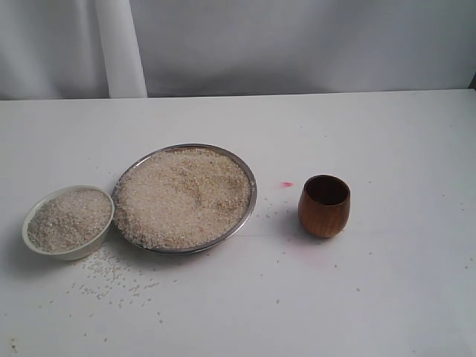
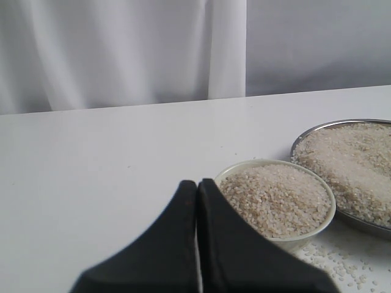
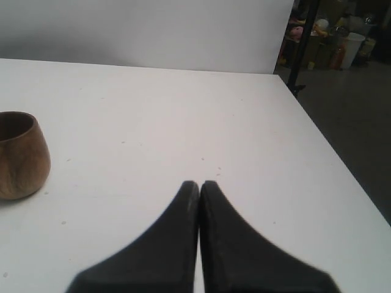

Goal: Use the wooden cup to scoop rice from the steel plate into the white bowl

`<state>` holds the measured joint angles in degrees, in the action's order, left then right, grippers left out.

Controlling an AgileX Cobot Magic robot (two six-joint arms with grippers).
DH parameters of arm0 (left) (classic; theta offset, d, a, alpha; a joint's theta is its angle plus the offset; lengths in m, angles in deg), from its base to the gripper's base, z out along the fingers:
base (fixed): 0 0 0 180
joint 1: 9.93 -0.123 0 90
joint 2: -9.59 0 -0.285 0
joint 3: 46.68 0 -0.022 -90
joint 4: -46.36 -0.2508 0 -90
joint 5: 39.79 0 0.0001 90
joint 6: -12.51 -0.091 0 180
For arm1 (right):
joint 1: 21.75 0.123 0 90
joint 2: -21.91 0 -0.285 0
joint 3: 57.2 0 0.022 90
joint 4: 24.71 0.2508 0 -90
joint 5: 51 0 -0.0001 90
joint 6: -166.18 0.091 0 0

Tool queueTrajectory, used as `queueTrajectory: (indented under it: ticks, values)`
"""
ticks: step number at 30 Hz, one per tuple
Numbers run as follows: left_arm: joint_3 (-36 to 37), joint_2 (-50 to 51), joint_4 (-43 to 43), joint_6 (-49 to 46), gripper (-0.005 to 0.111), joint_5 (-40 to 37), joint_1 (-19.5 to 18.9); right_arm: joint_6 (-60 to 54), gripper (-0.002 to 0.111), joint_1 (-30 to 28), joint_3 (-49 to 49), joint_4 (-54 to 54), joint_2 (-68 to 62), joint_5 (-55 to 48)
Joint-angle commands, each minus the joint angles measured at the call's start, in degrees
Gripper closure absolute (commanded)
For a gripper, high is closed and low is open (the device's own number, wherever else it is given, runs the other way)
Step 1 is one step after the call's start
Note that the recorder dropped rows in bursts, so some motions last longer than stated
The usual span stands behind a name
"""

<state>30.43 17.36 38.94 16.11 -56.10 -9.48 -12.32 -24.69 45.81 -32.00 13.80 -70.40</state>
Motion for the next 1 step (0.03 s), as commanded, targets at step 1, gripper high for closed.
queueTrajectory:
  ticks: [1]
  values:
    - [0.11, 0.01, 0.47, 0.27, 0.107, 0.65, 0.18, -0.07, 0.108, -0.52, -0.23, -0.27, 0.32, -0.11]
